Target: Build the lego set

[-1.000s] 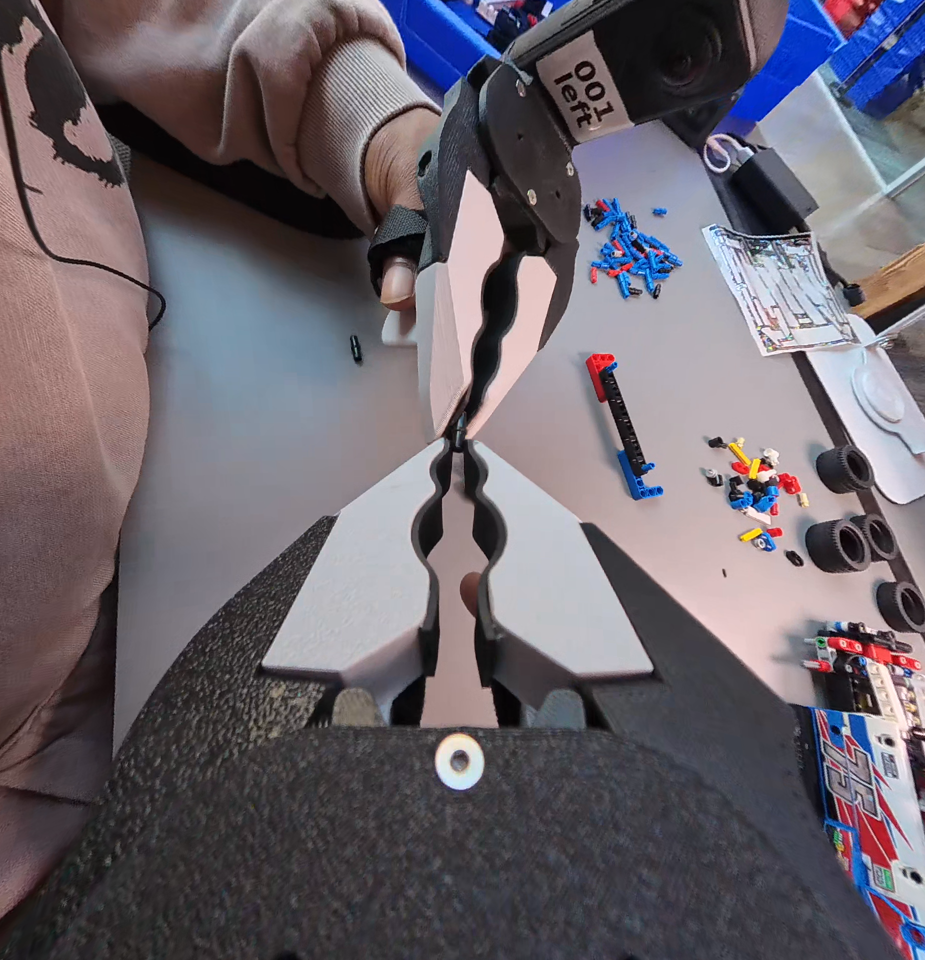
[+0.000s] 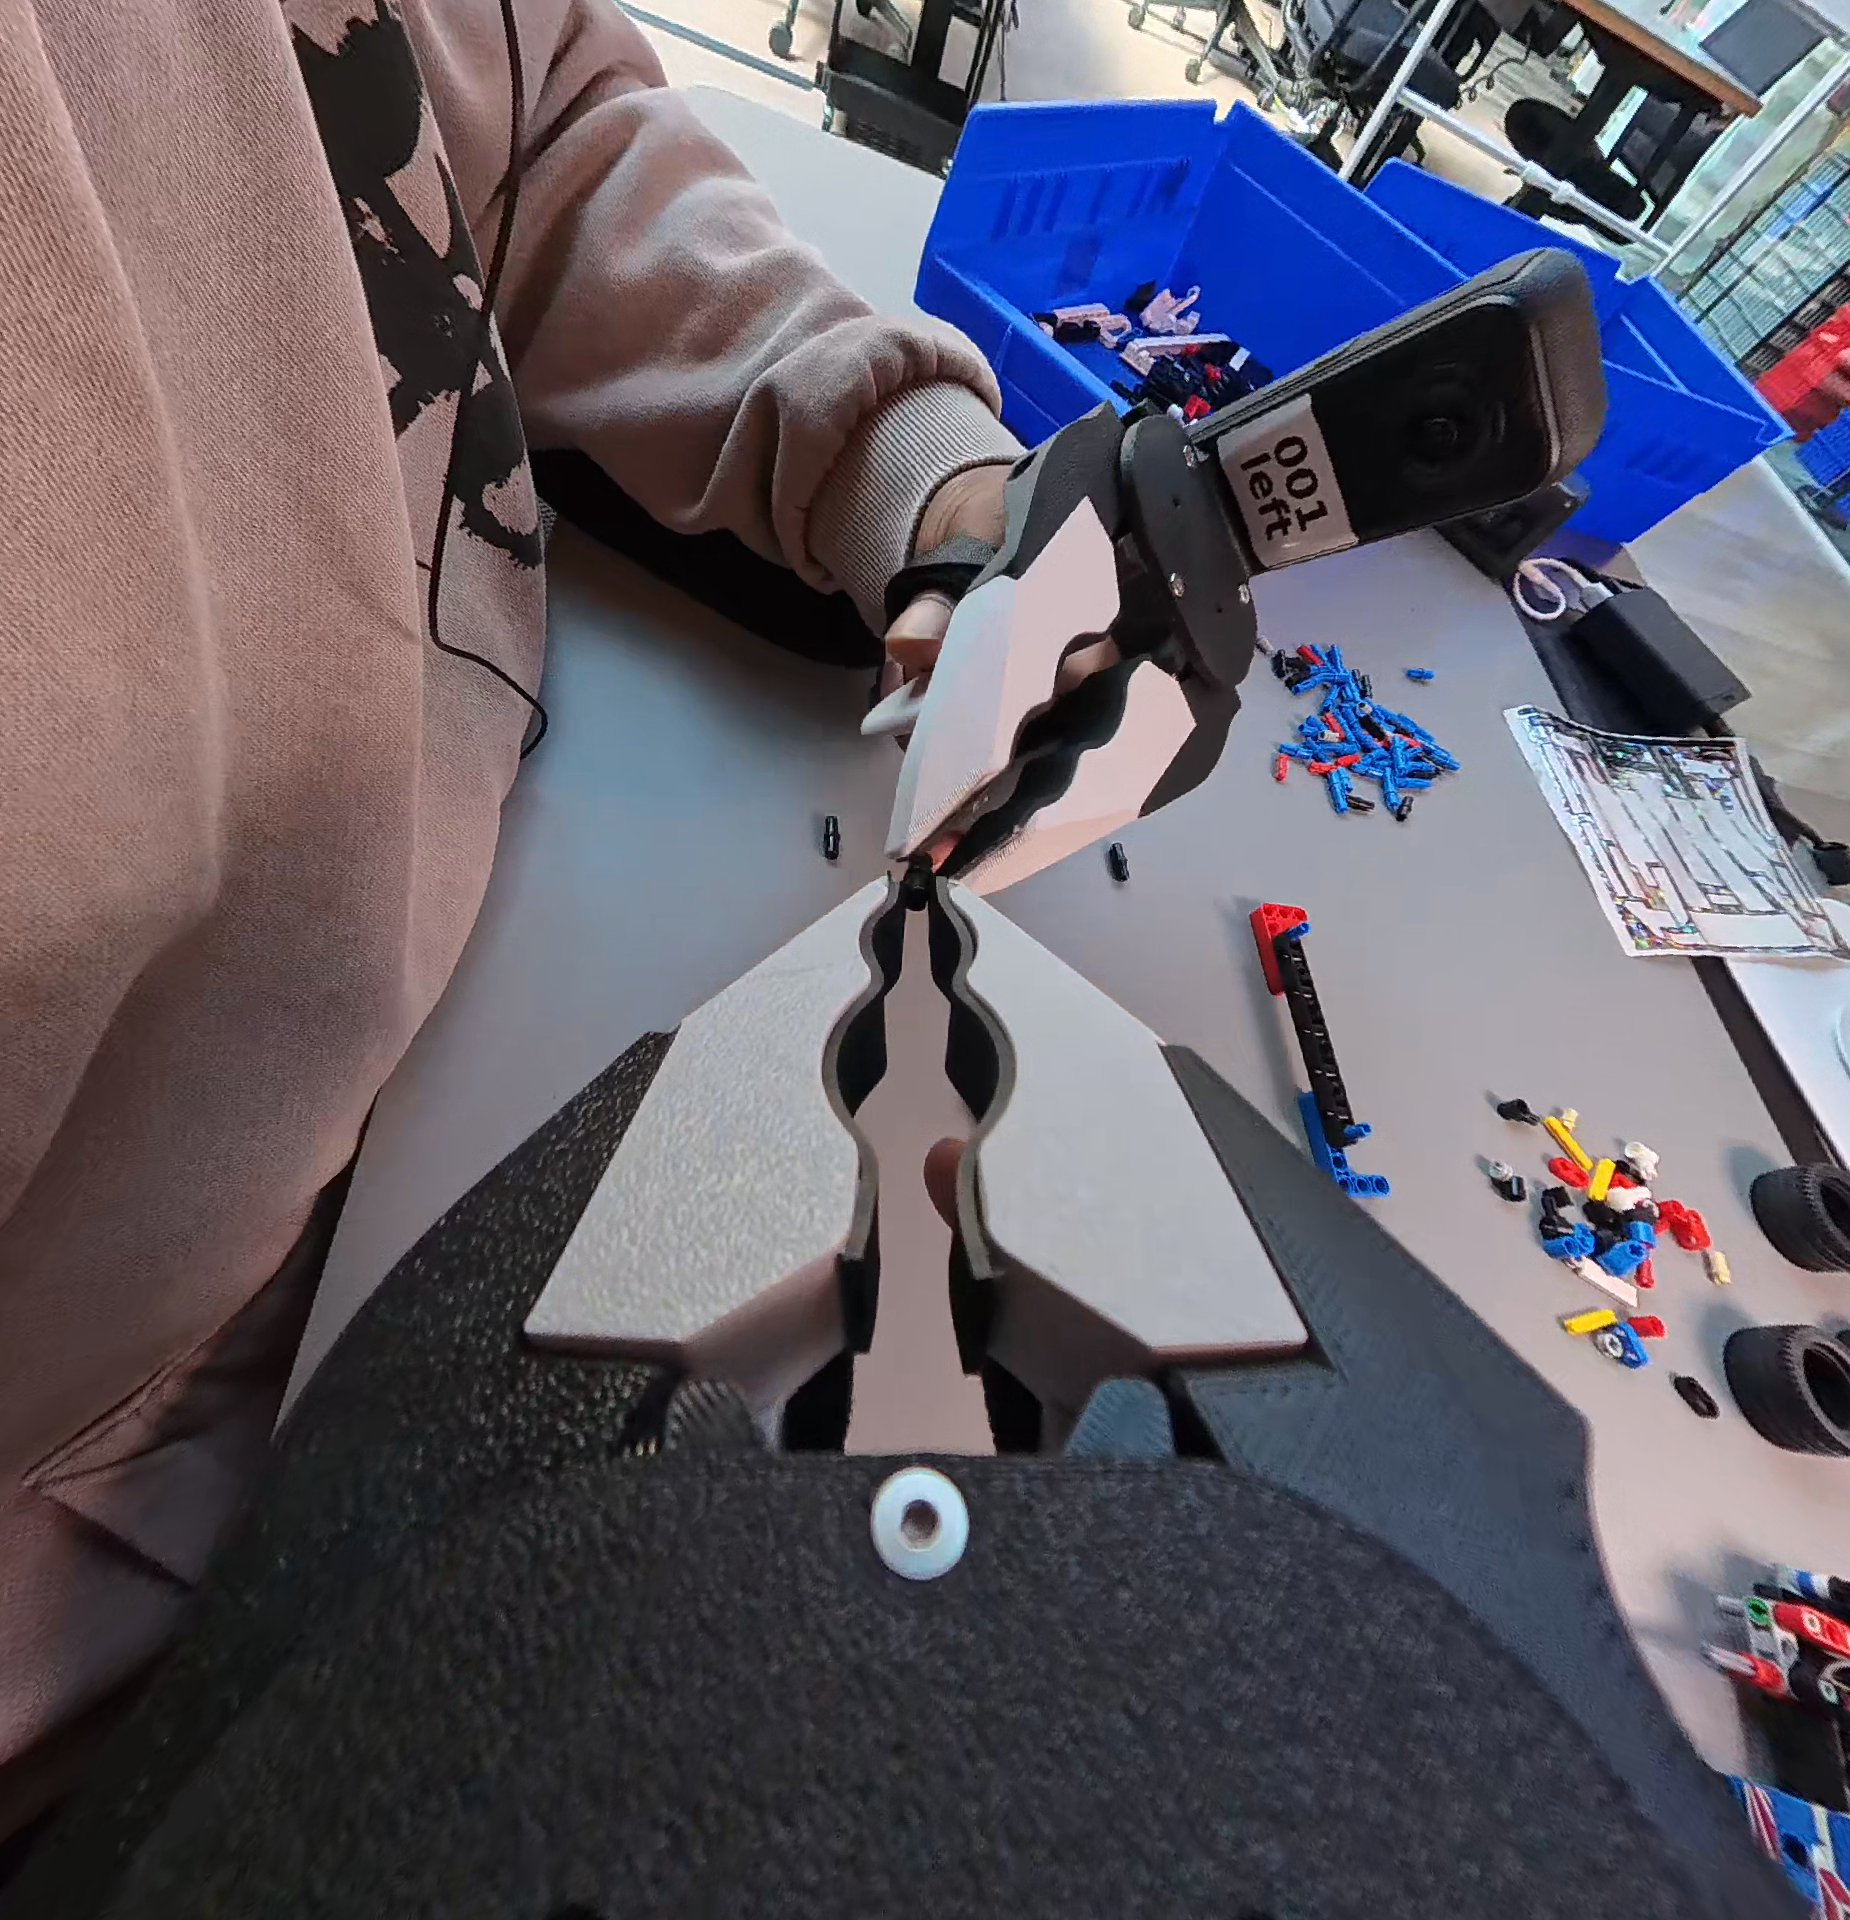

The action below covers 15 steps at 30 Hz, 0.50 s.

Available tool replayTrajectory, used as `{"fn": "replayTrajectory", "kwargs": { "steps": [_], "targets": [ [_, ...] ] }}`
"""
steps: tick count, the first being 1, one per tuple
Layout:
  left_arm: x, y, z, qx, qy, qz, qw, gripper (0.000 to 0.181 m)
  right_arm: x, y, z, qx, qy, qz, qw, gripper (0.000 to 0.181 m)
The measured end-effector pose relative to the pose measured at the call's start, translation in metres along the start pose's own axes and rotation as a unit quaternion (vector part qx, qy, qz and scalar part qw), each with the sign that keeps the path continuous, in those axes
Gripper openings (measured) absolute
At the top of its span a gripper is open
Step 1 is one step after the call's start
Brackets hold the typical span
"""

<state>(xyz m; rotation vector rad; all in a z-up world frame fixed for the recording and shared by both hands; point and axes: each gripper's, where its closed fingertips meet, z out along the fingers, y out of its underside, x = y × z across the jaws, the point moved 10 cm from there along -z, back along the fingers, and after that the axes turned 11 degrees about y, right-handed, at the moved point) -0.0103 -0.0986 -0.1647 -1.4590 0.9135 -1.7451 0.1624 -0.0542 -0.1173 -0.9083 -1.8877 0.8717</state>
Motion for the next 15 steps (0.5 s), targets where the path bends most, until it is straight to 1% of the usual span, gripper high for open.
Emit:
{"fn": "replayTrajectory", "kwargs": {
  "steps": [15],
  "targets": [
    [0.0002,0.0010,0.0028,-0.017,0.008,-0.002,1.000,0.003,-0.0016,-0.0015,0.0024,-0.002,-0.012,-0.011,1.000,0.003]
  ]
}}
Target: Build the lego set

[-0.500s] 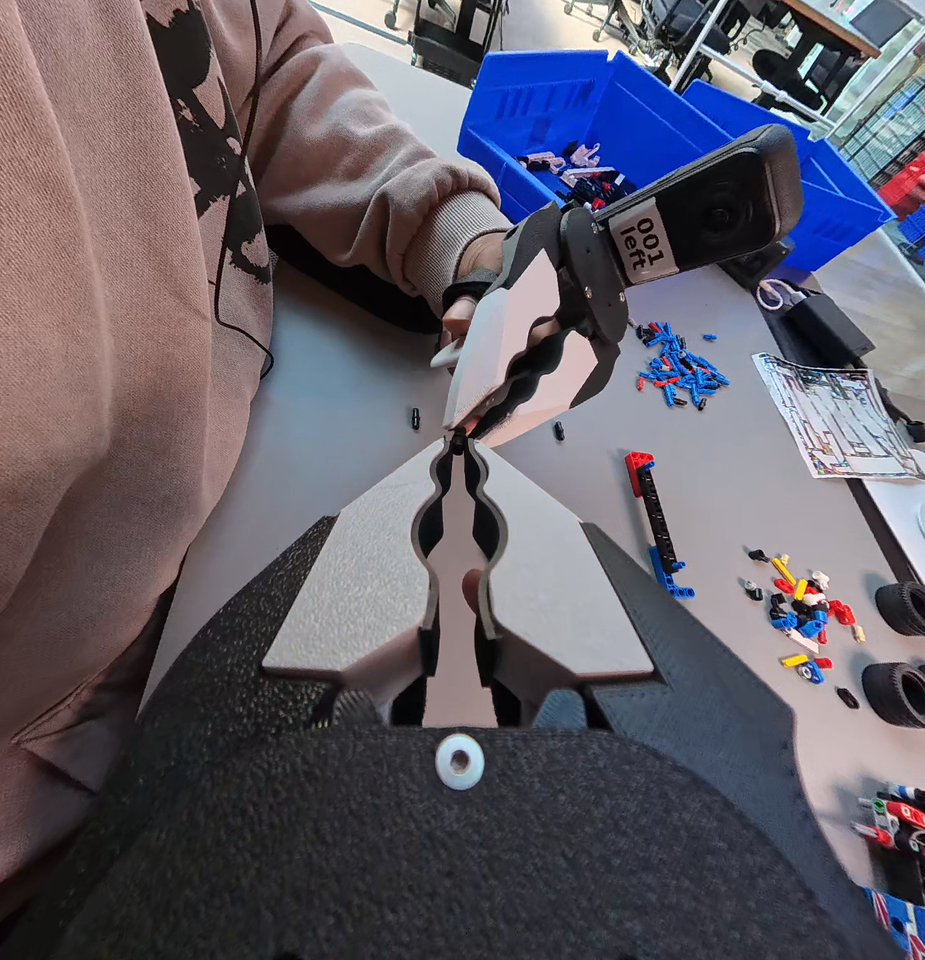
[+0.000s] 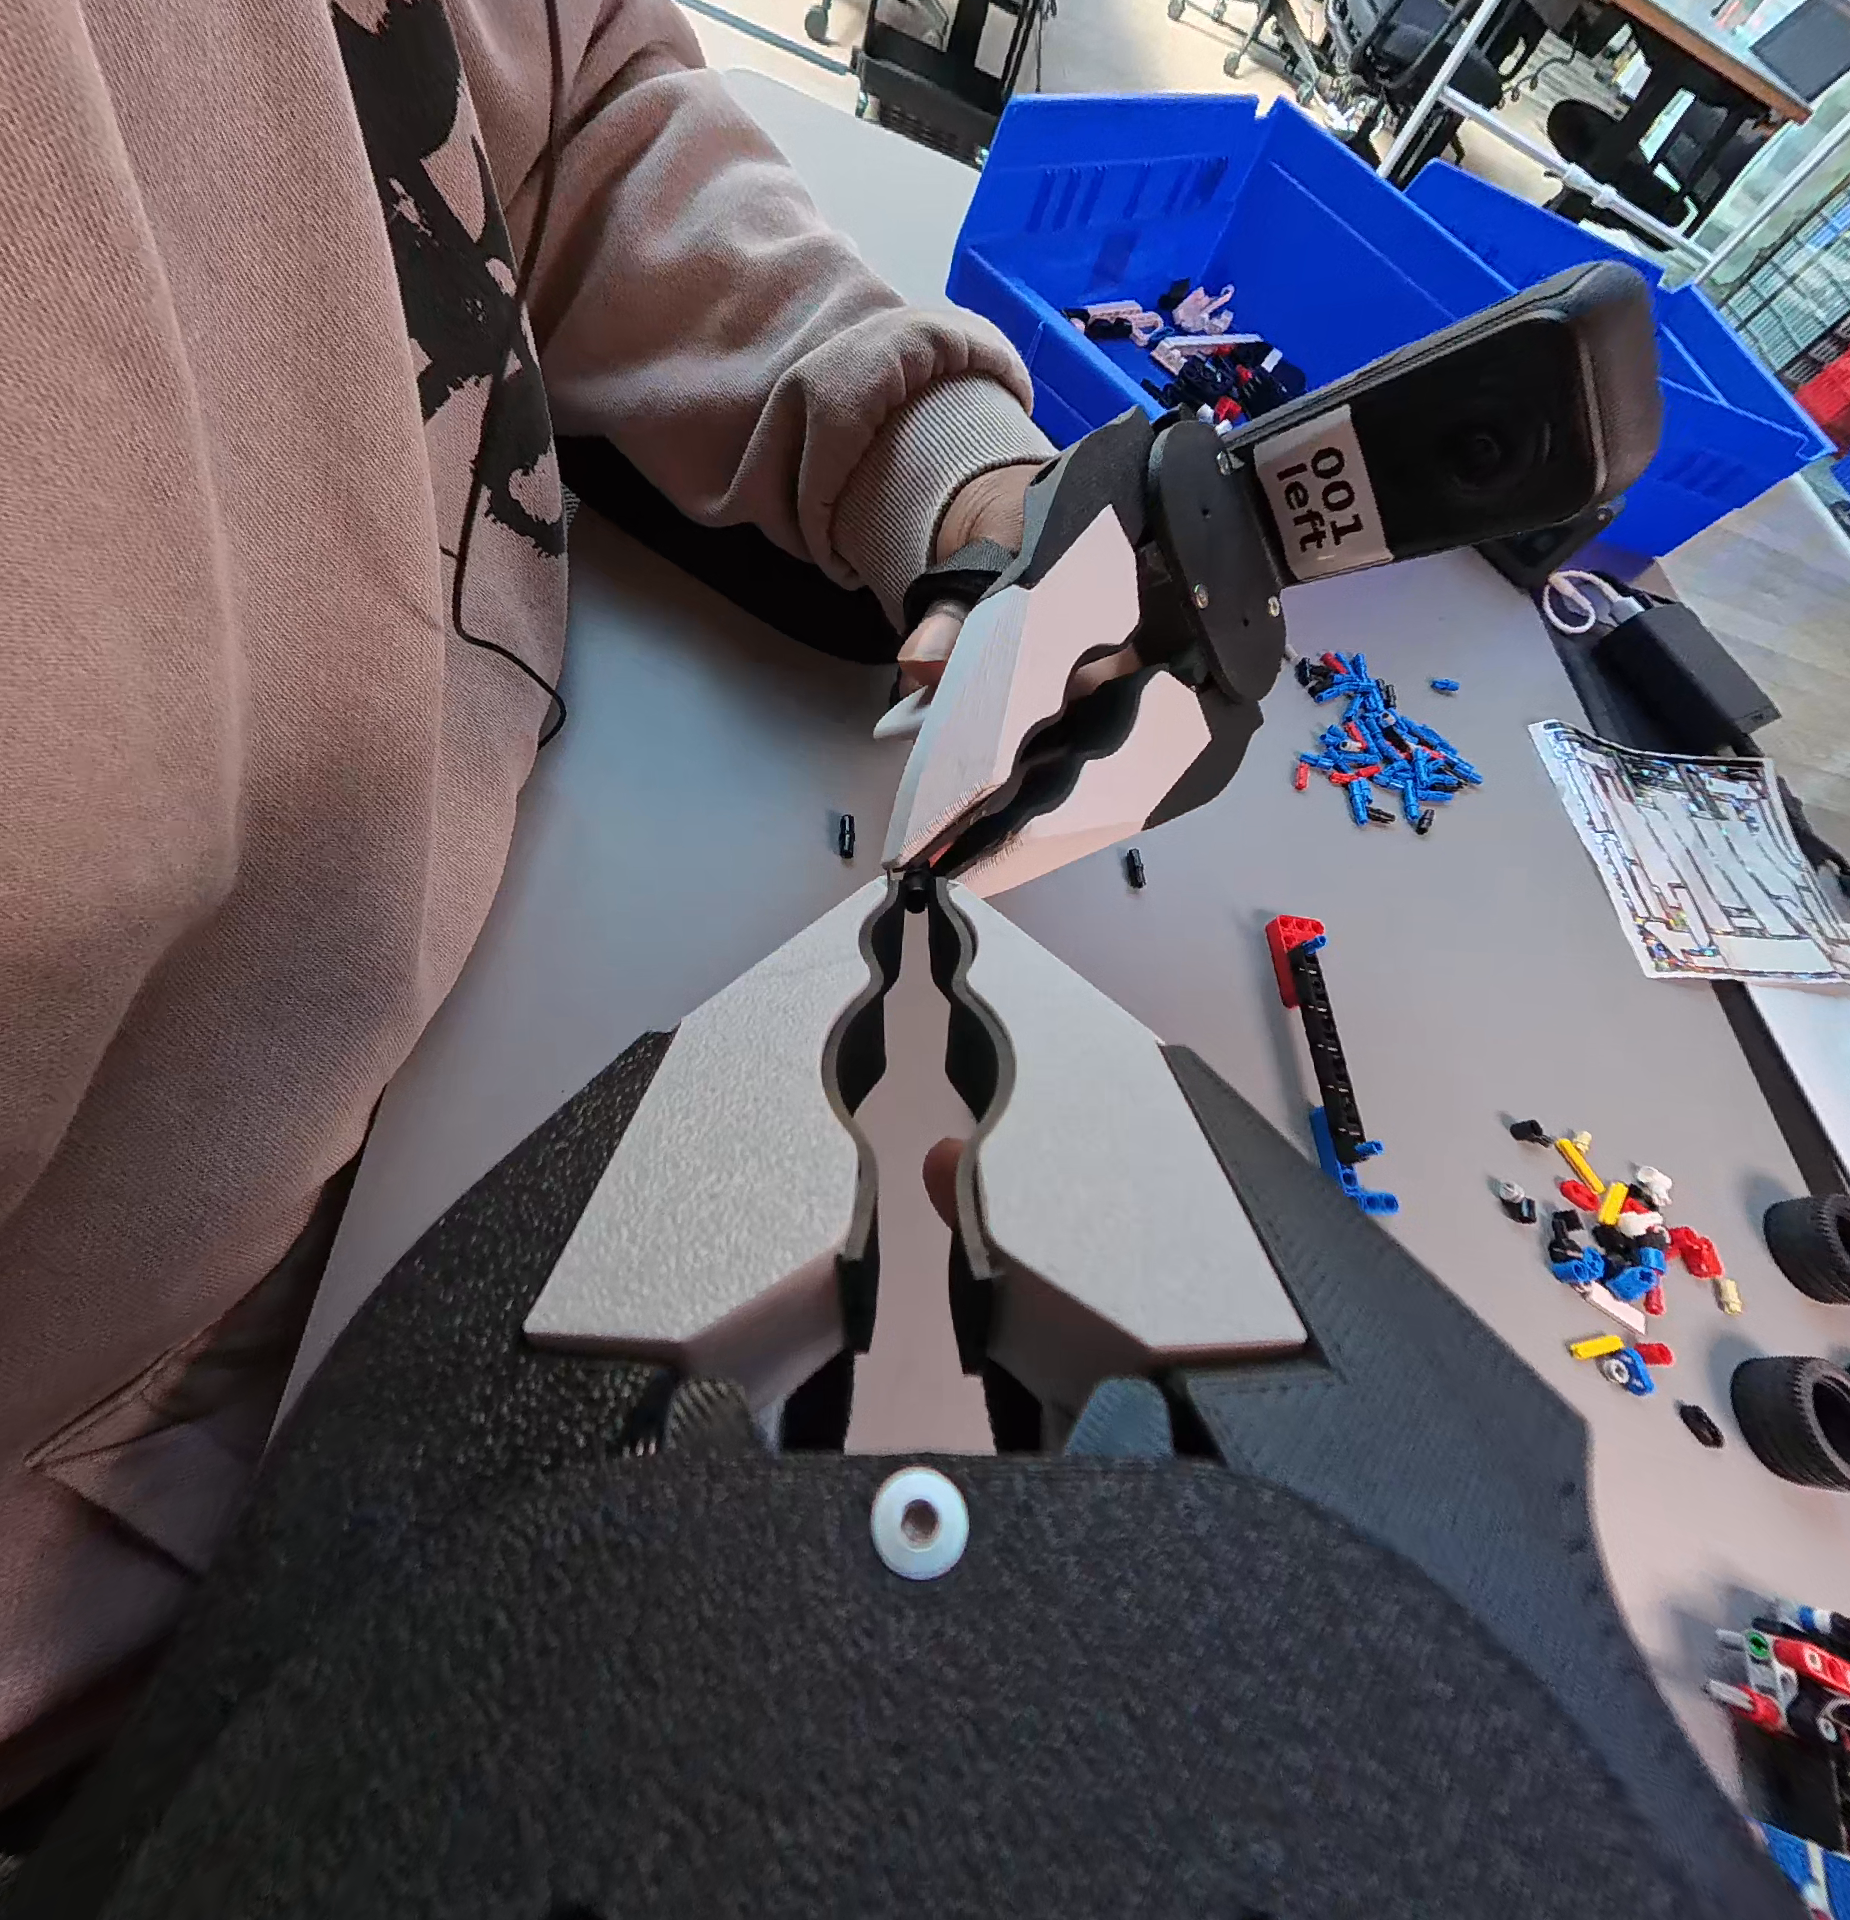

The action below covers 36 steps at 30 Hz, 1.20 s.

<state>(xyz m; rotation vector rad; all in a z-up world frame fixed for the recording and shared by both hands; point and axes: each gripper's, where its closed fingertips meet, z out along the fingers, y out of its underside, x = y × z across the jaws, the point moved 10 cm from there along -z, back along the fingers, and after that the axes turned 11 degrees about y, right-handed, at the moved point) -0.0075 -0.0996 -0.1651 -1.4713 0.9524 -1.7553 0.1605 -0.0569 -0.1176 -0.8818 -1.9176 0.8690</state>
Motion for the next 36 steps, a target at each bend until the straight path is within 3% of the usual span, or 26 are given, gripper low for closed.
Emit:
{"fn": "replayTrajectory", "kwargs": {
  "steps": [2,4,6,8,13,17,28,36],
  "targets": [
    [-0.002,-0.001,-0.003,0.000,-0.024,0.001,1.000,0.005,0.004,0.001,0.001,-0.020,0.007,0.009,1.000,0.003],
    [-0.004,-0.005,-0.016,-0.017,-0.093,0.020,0.995,0.021,0.011,0.005,0.005,-0.075,0.019,0.016,0.997,0.003],
    [-0.011,-0.003,-0.037,-0.089,-0.220,0.051,0.970,0.032,0.023,0.014,0.013,-0.147,0.021,0.020,0.989,0.002],
    [-0.019,0.007,-0.047,-0.161,-0.293,0.058,0.941,0.039,0.033,0.021,0.026,-0.208,0.005,0.040,0.977,0.003],
    [-0.036,0.027,-0.035,-0.245,-0.326,0.070,0.910,0.036,0.045,0.036,0.062,-0.313,-0.068,0.060,0.946,0.003],
    [-0.037,0.028,-0.028,-0.248,-0.324,0.084,0.909,0.032,0.043,0.041,0.075,-0.356,-0.099,0.049,0.928,0.002],
    [-0.040,0.030,-0.017,-0.283,-0.344,0.138,0.885,0.015,0.038,0.044,0.082,-0.382,-0.102,0.017,0.919,0.002],
    [-0.041,0.030,-0.018,-0.283,-0.351,0.140,0.882,0.014,0.038,0.043,0.083,-0.382,-0.100,0.002,0.919,0.002]
  ]
}}
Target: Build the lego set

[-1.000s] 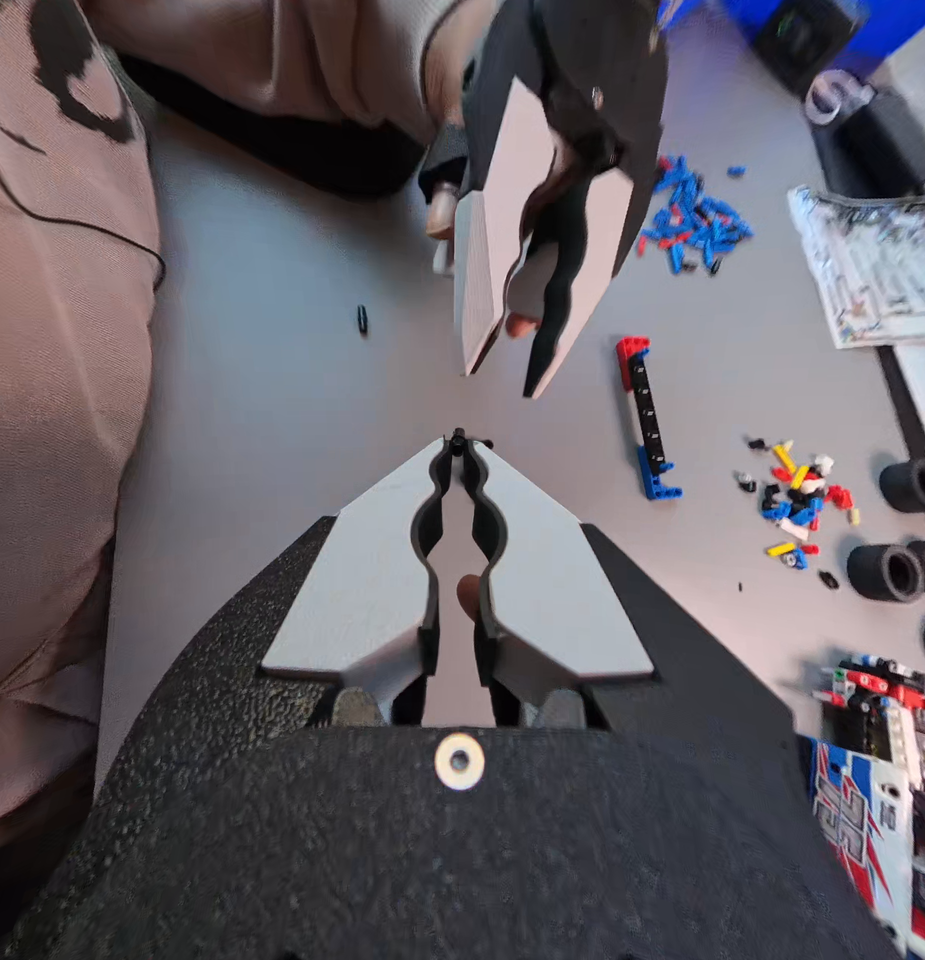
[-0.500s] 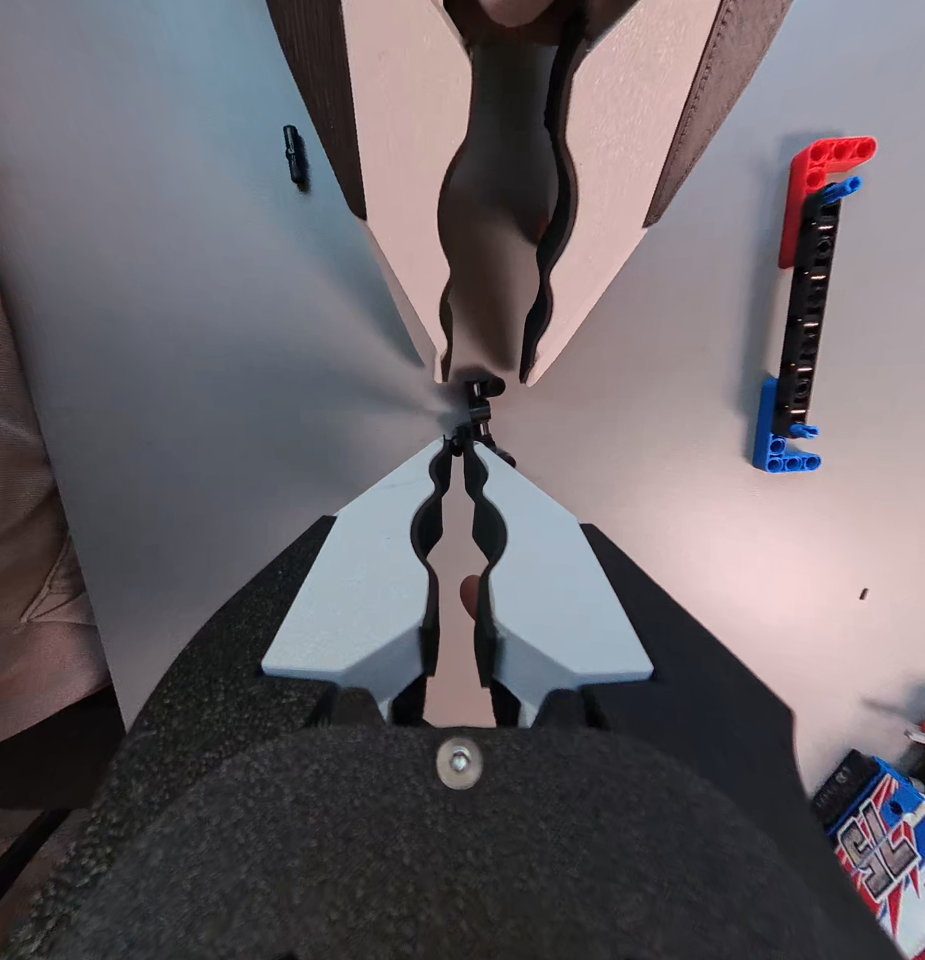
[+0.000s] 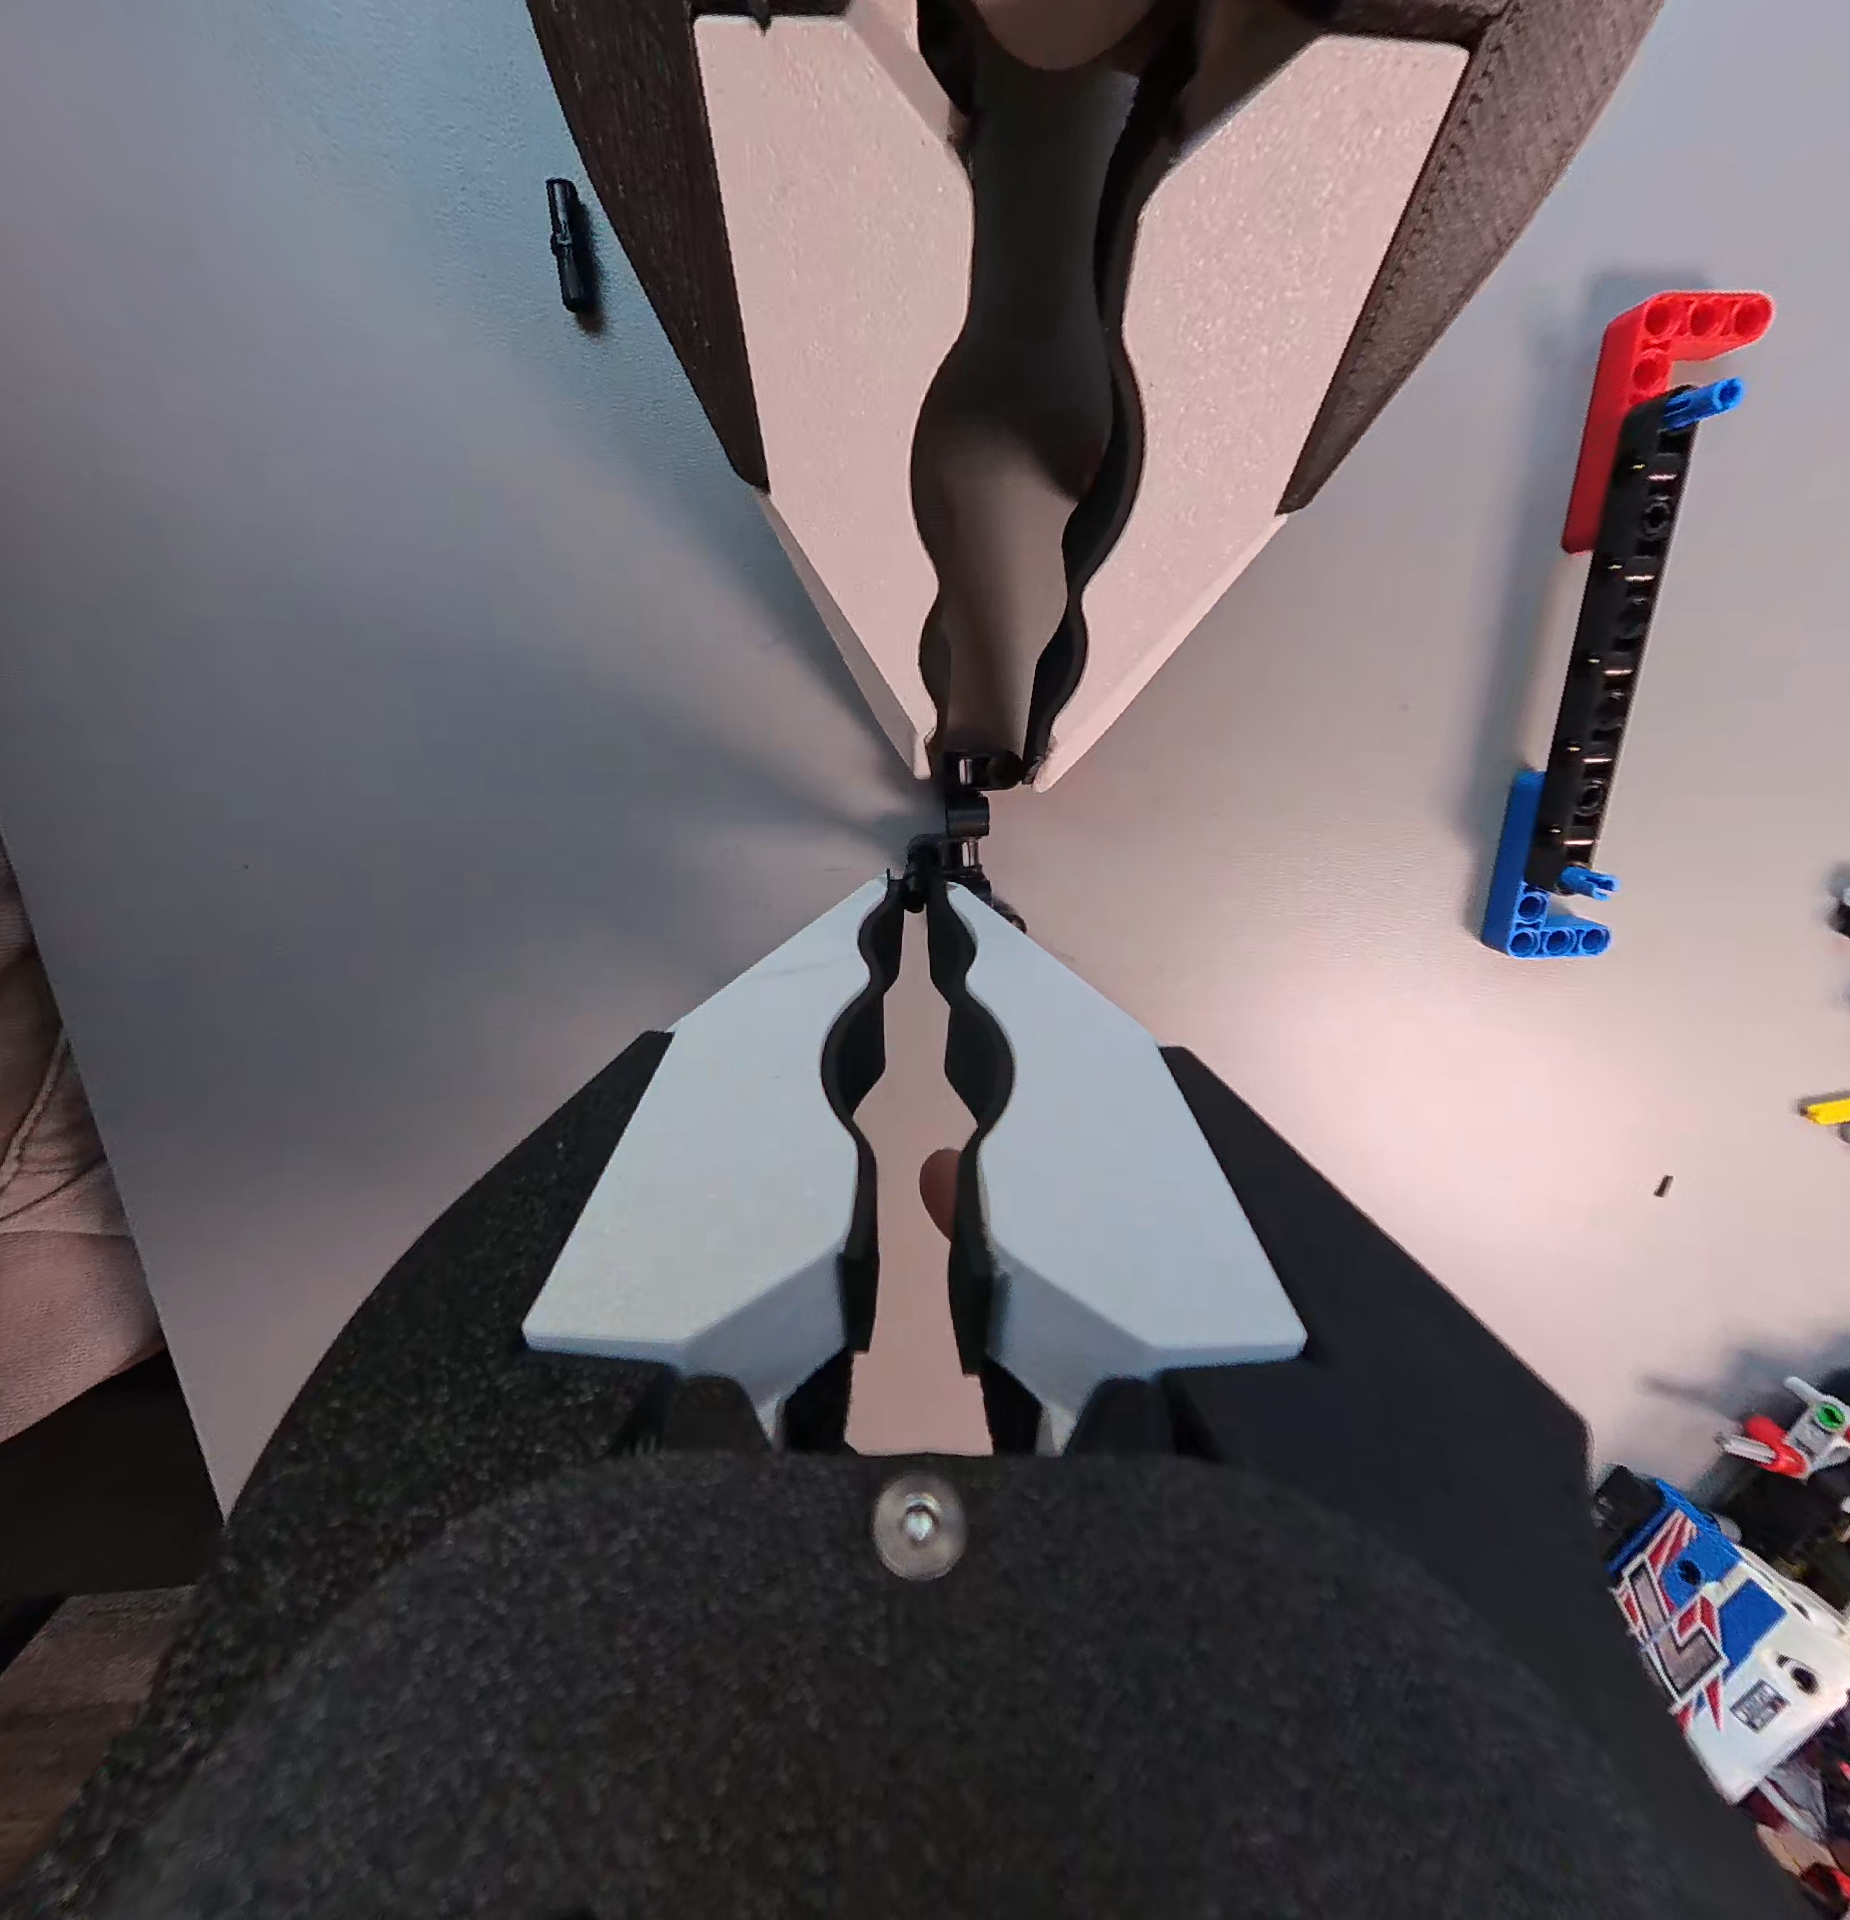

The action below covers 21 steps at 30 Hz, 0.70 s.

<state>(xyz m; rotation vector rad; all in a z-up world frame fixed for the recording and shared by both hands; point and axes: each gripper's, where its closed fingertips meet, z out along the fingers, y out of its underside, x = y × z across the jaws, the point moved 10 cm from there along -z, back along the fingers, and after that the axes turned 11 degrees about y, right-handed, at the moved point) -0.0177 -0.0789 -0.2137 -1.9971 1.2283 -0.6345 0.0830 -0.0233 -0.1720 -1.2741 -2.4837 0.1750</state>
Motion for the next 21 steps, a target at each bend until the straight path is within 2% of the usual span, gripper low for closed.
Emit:
{"fn": "replayTrajectory", "kwargs": {
  "steps": [9,21],
  "targets": [
    [-0.0014,0.0001,-0.0002,0.000,-0.006,-0.006,1.000,0.014,-0.0001,-0.0040,-0.0069,0.021,0.001,0.007,1.000,0.002],
    [-0.0010,0.0000,0.0000,0.001,-0.005,-0.007,1.000,0.014,0.0005,-0.0044,0.0020,-0.013,0.016,-0.016,1.000,0.003]
  ]
}}
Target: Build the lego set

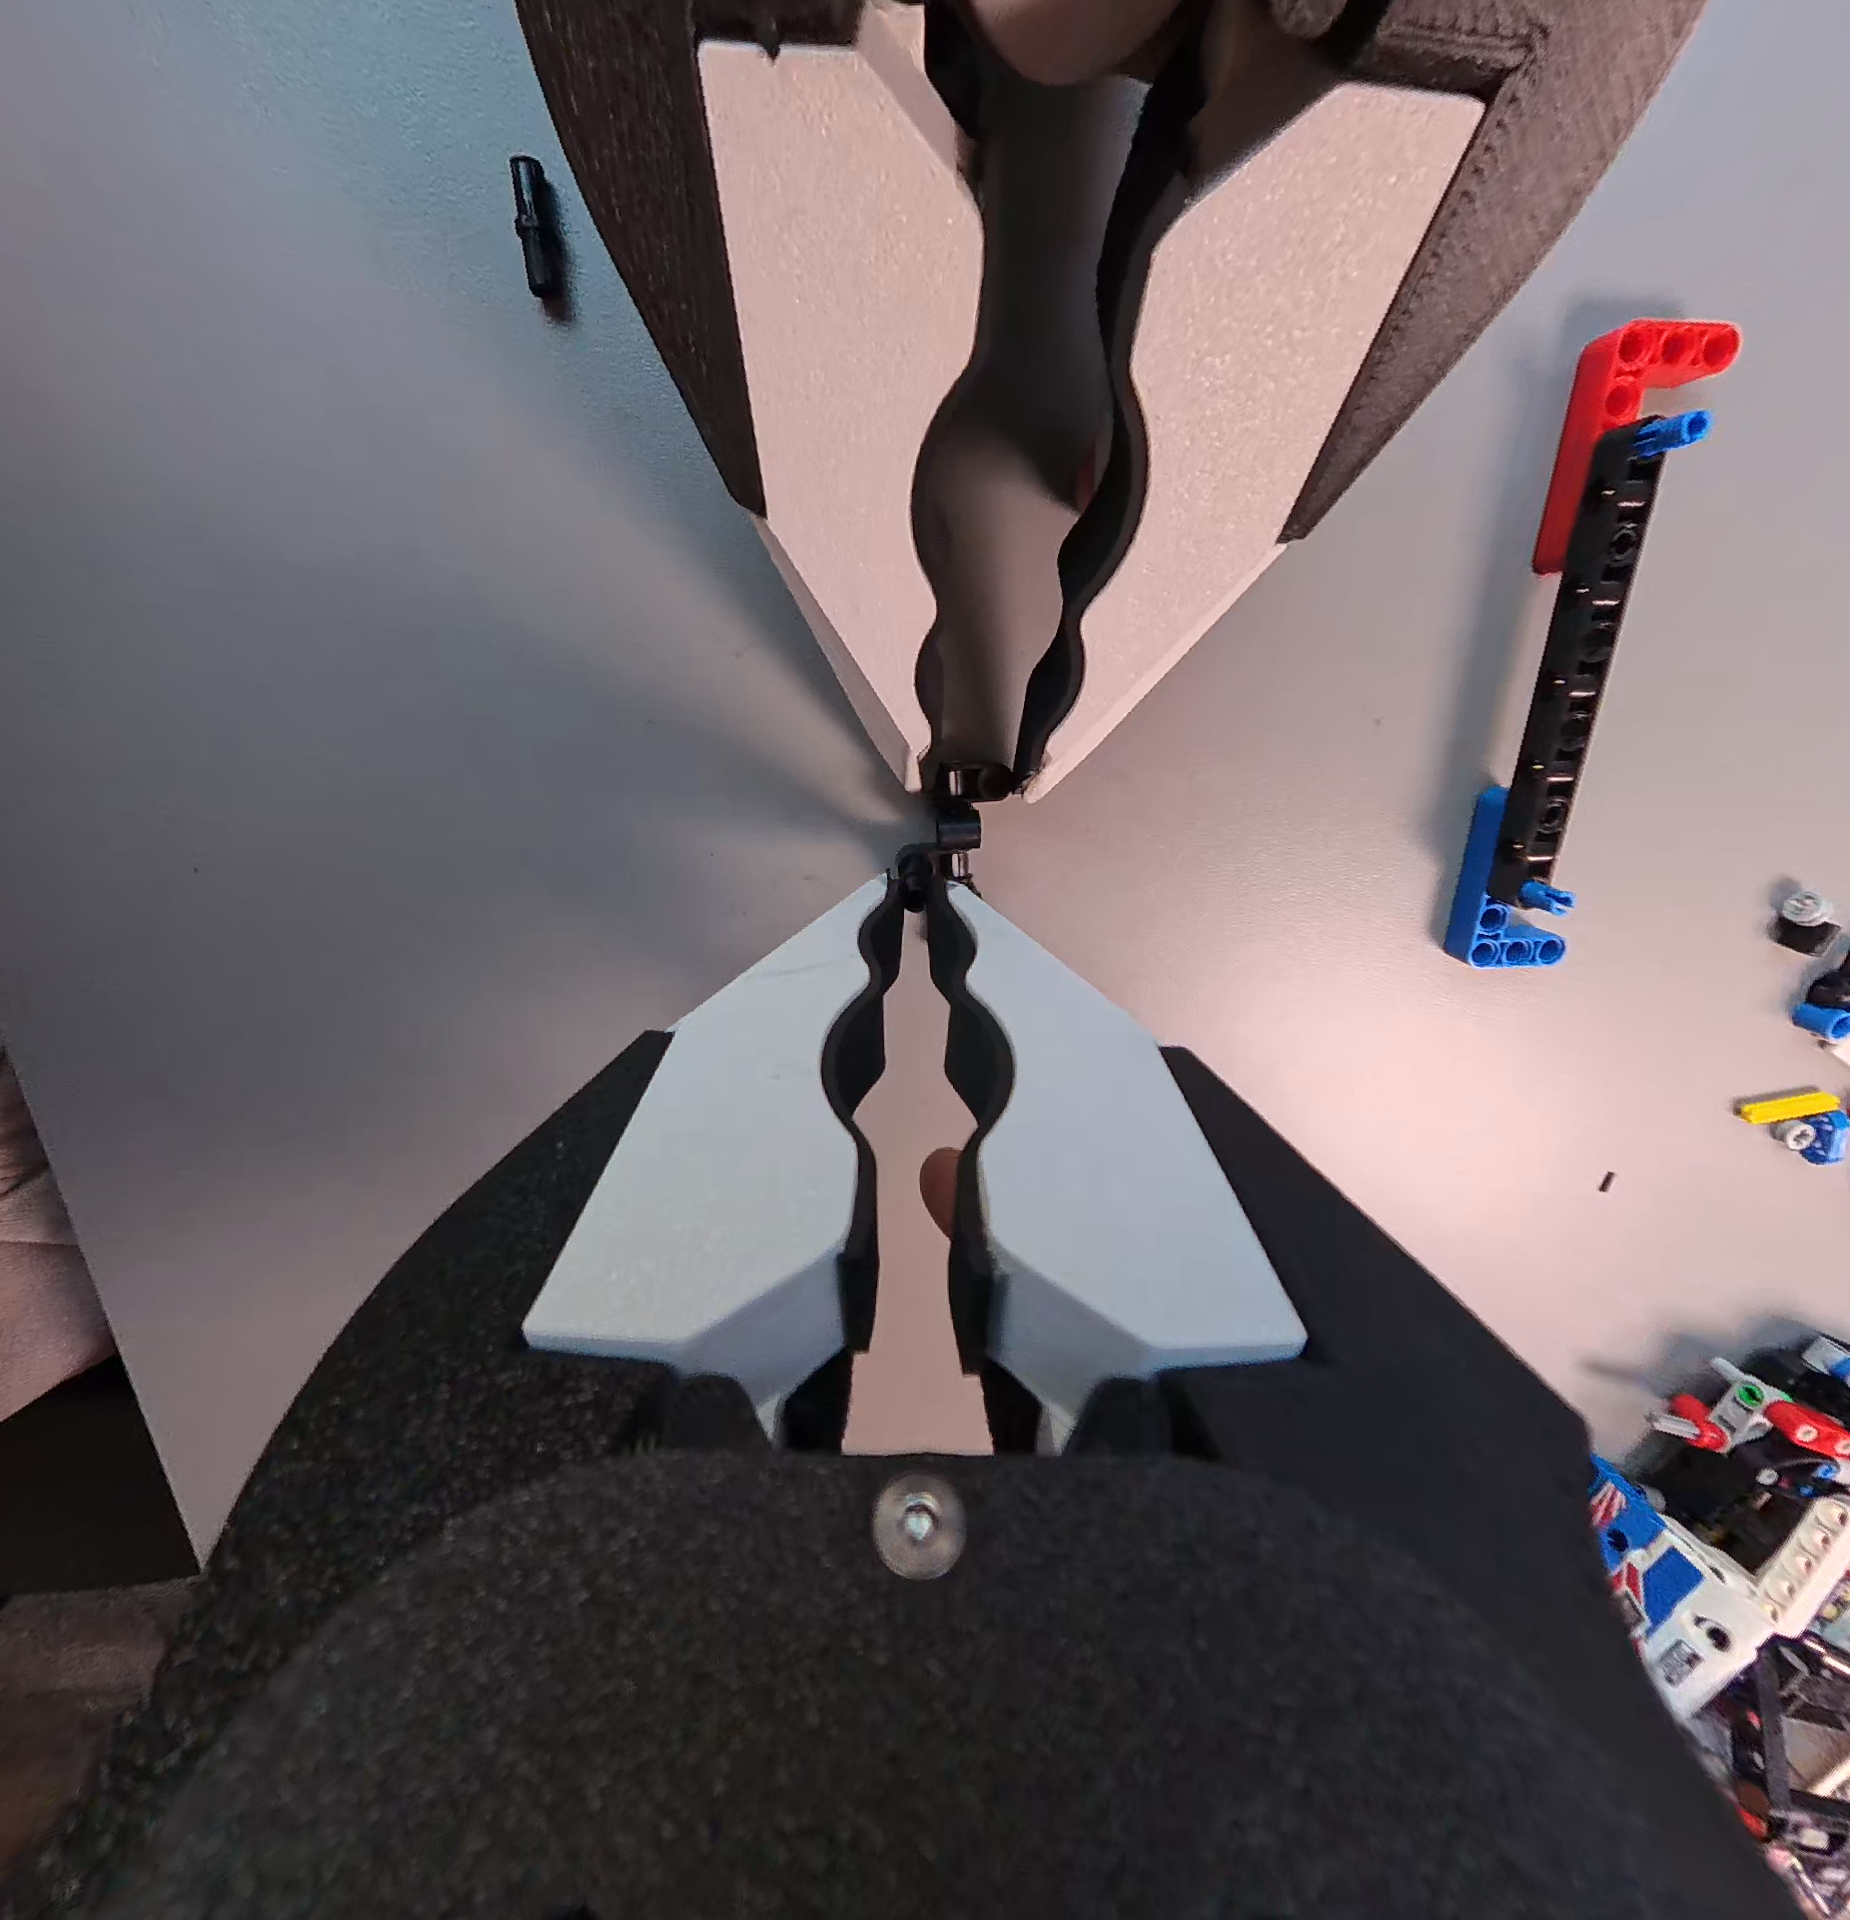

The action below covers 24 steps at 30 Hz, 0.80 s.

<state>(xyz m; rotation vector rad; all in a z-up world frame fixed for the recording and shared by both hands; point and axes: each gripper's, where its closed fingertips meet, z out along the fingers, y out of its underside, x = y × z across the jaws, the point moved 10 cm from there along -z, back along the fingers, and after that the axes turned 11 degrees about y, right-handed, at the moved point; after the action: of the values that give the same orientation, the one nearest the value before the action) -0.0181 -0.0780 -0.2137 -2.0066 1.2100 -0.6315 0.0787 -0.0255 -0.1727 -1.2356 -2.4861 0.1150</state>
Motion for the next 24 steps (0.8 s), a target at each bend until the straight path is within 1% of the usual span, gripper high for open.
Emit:
{"fn": "replayTrajectory", "kwargs": {
  "steps": [6,12,15,19,24],
  "targets": [
    [-0.0009,0.0006,-0.0008,0.002,0.004,-0.004,1.000,0.014,0.0017,-0.0025,0.0006,-0.007,-0.006,-0.010,1.000,0.002],
    [-0.0029,0.0011,-0.0017,0.004,0.012,-0.016,1.000,0.014,0.0034,-0.0009,0.0013,0.003,-0.012,0.000,1.000,0.002],
    [-0.0056,0.0023,-0.0036,0.009,0.024,-0.034,0.999,0.014,0.0051,-0.0002,0.0022,0.012,-0.017,0.021,1.000,0.003],
    [-0.0080,0.0026,-0.0041,0.011,0.023,-0.047,0.999,0.014,0.0090,0.0003,0.0036,0.012,-0.028,0.065,0.997,0.002],
    [-0.0098,0.0025,-0.0042,0.013,0.026,-0.058,0.998,0.014,0.0093,0.0002,0.0041,0.014,-0.028,0.071,0.997,0.003]
  ]
}}
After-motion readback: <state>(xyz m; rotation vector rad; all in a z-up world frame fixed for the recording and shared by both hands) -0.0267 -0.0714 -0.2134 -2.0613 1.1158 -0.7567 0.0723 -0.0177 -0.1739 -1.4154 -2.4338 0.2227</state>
